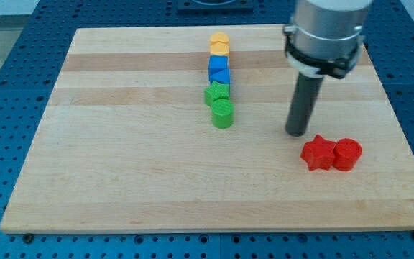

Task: Slide the red blocks below the green circle

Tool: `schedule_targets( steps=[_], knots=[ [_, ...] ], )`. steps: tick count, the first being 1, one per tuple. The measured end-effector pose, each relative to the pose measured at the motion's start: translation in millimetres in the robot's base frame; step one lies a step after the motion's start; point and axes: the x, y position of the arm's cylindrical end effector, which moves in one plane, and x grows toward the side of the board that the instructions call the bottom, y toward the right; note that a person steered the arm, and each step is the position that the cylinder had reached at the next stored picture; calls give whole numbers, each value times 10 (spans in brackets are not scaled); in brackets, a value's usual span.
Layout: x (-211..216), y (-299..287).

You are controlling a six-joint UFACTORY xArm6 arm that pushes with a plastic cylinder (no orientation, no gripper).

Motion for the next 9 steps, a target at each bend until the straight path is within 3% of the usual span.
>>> schedule_targets(
  steps=[3, 4, 9],
  knots=[
    [233, 1042],
    [526, 1067],
    [569, 857]
  ],
)
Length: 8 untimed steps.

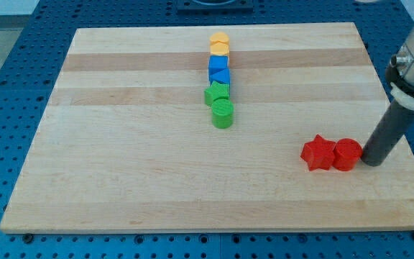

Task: Slide the red blocks below the green circle

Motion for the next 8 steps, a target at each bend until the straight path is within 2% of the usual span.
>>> schedule_targets(
  steps=[8],
  knots=[
    [0, -677]
  ],
)
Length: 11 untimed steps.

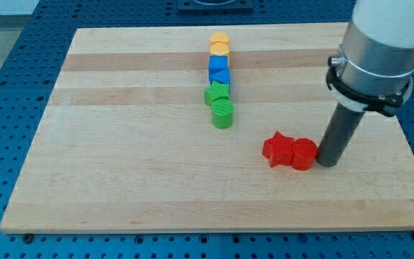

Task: Slide the red blocks below the green circle

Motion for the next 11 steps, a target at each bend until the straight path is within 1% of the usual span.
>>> schedule_targets(
  steps=[6, 9, 11],
  knots=[
    [0, -539],
    [-86, -749],
    [-122, -1008]
  ],
)
